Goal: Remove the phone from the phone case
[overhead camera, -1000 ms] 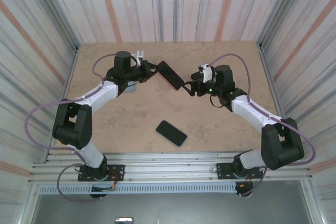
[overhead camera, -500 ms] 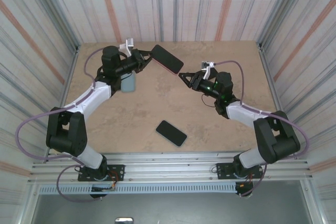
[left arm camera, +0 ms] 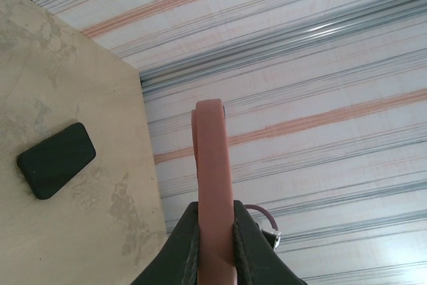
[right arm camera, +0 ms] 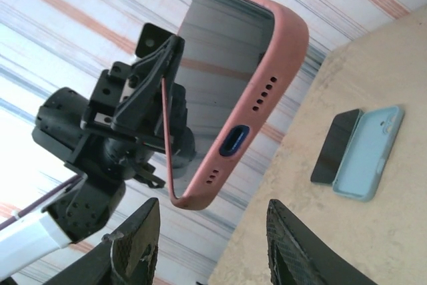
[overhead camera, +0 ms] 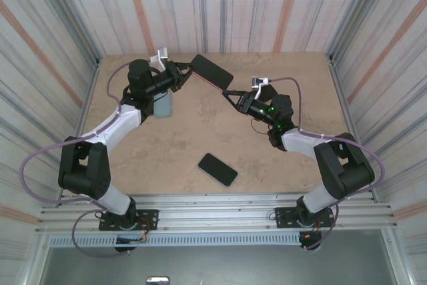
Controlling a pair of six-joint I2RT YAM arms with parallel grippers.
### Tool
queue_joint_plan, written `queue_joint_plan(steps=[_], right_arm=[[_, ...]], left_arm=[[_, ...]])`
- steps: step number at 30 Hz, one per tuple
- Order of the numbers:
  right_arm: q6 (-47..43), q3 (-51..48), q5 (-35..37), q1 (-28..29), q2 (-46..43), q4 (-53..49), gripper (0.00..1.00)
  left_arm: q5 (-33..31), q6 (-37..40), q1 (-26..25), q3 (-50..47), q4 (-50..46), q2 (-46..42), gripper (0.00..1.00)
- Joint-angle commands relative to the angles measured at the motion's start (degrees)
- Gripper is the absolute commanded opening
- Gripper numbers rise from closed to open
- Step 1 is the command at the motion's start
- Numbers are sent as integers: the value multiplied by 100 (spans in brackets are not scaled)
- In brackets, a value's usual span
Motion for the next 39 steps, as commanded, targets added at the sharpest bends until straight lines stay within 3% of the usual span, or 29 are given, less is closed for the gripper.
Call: queue_joint_plan(steps=[1, 16, 26, 32, 39], right_arm=[[199, 74, -39, -5, -47, 365, 43], [264, 292, -190, -63, 169, 301, 23], [-27, 426, -335, -165, 261, -138, 16], [-5, 502, -513, -246, 309, 58, 17], [-287, 480, -1209, -151, 132, 396, 33]], left_arm=[[43, -161, 20, 26, 515, -242, 3], [133, -501, -40, 9, 742, -229, 2], [236, -874, -78, 3, 907, -299, 0], [291, -683, -97, 53, 601, -389, 0], [14, -311, 51, 93, 388, -355, 0]])
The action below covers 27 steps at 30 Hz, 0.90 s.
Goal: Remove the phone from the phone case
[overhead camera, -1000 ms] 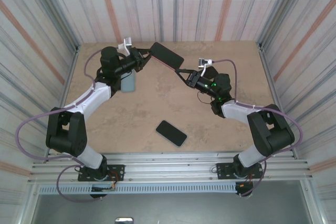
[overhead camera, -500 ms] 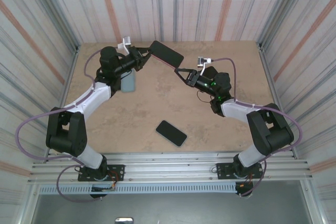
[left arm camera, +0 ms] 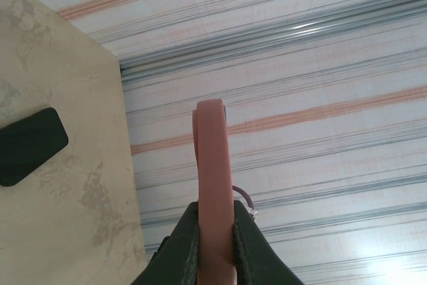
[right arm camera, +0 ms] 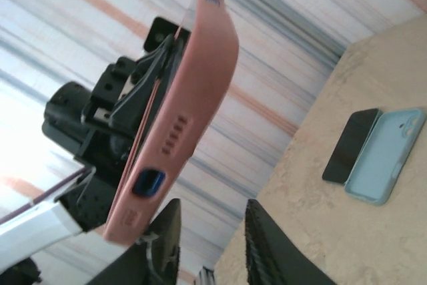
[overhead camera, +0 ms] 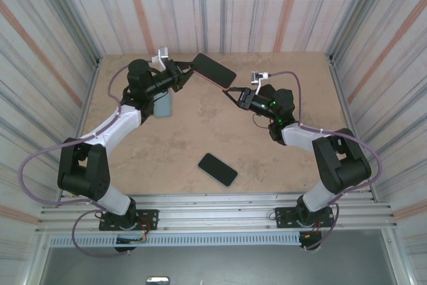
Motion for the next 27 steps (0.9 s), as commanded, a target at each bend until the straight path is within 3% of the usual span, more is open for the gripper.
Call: queue_joint_plan(steps=[1, 8, 27], right_arm=[[-307, 69, -454, 91, -172, 318, 35], [-226, 49, -257, 132, -264, 497, 38], [300, 387, -135, -24, 182, 490, 20]], left_arm=[[-111, 210, 105, 112, 240, -261, 0], [-29, 187, 142, 169, 263, -161, 0], [120, -258, 54, 109, 760, -56, 0]])
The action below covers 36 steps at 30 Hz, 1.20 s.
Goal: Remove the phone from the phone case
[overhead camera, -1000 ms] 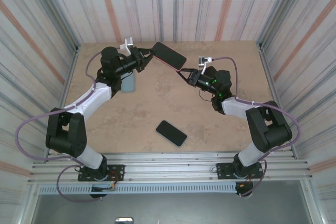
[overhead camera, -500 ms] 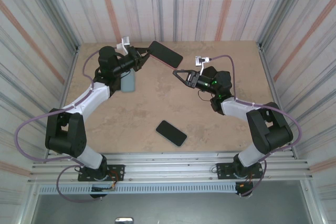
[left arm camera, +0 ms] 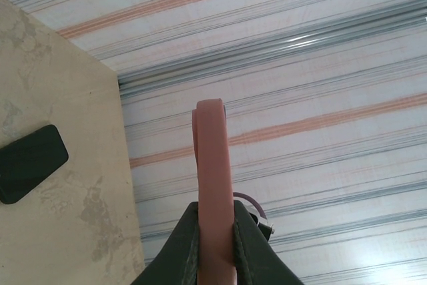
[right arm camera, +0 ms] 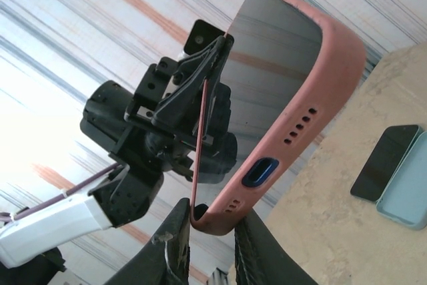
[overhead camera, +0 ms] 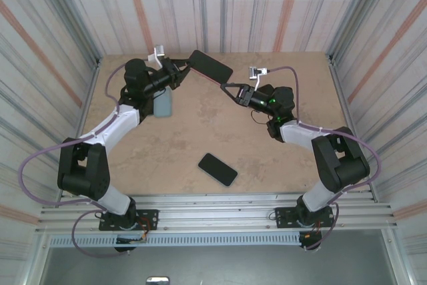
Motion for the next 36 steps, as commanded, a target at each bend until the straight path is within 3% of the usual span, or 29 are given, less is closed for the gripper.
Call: queue_joint_plan(steps=[1, 8, 13, 16, 20, 26, 36], right_arm=[[87, 95, -10, -81, 90, 132, 19], [3, 81, -38, -159, 161, -42, 9], [77, 159, -202, -309, 318, 146, 9], [-138, 248, -579, -192, 213, 162, 15], [-576, 122, -900, -88, -86, 29, 26], [-896, -214, -624, -42, -576, -246, 45], [-39, 53, -291, -147, -312, 28, 37]], left_arm=[[183, -231, -59, 100, 596, -64, 0], [283, -558, -101, 78, 843, -101, 0], [487, -615, -182, 152, 742, -218, 0], [323, -114, -140, 185, 117, -401, 0], [226, 99, -54, 339, 23, -298, 0], [192, 63, 3, 469, 142, -56, 0], [258, 66, -99, 474, 141, -117, 0]])
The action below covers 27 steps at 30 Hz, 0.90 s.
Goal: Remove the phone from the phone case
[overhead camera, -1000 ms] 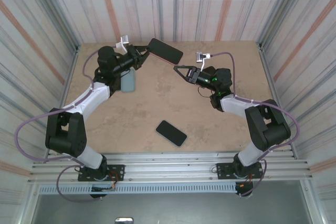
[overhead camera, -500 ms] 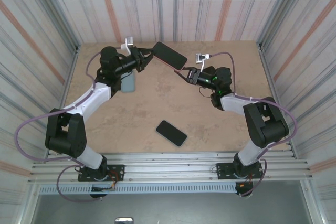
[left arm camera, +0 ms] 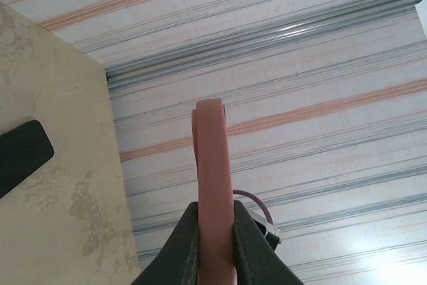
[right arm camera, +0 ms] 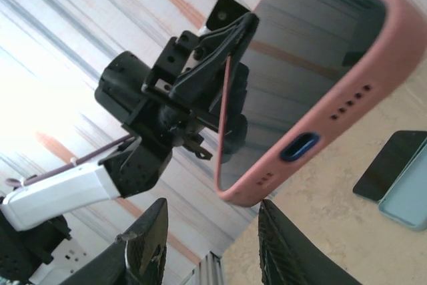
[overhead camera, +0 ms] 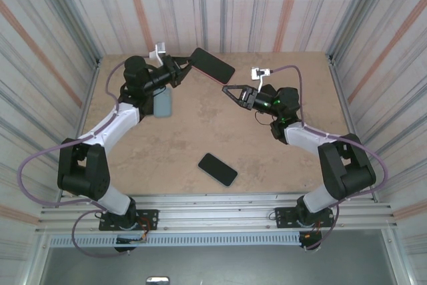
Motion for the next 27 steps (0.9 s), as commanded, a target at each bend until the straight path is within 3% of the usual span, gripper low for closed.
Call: queue_joint_plan(steps=[1, 10, 19, 27], right_arm=[[342, 202, 95, -50, 111, 225, 36], [429, 253, 115, -83, 180, 264, 32], [428, 304, 19, -122, 316, 287, 17], [-68, 350, -172, -222, 331, -115, 14]], left_arm=[[91, 73, -72, 249, 249, -107, 0], [135, -33, -138, 255, 399, -44, 0], [164, -247, -194, 240, 517, -52, 0], [280, -837, -303, 174, 957, -87, 0]])
